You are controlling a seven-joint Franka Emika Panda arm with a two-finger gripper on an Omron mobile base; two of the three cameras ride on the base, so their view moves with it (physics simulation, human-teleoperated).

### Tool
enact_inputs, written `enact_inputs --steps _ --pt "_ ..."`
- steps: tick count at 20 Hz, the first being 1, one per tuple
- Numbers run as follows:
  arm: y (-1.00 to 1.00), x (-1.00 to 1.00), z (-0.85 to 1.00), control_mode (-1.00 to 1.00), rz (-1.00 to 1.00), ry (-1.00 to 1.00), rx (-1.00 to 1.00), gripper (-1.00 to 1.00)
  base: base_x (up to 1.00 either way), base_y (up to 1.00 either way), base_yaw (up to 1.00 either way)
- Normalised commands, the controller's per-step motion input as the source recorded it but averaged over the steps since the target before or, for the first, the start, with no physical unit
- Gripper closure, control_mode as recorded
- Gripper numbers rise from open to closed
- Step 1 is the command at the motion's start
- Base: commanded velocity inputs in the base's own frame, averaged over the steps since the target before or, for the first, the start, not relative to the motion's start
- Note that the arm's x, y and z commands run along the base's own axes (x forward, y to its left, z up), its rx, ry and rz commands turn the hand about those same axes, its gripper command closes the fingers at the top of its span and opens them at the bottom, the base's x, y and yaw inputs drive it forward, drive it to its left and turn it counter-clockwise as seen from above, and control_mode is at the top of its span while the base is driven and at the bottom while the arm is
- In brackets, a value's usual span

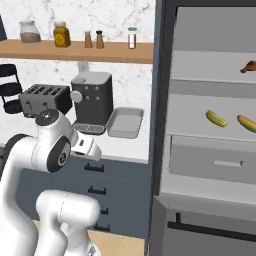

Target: Place one cucumber and one chicken drumstick in each tupperware on the nearby counter, to pack two identical lunches.

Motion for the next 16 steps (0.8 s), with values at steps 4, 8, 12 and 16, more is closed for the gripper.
enact_inputs --steps 4,8,12,16 --pt "0.0 0.0 0.0 1.0 0.0 0.0 0.0 -1.0 -0.51 -0.46 0.03" --pt "0.0 0.0 0.0 1.0 0.0 0.0 0.0 -1.0 -0.11 -0.67 0.0" --pt "0.0 0.0 0.0 1.0 0.0 0.0 0.0 -1.0 0.04 -0.9 0.0" --pt "0.0 0.0 0.0 1.0 0.0 0.0 0.0 -1.0 0.0 -0.95 0.0"
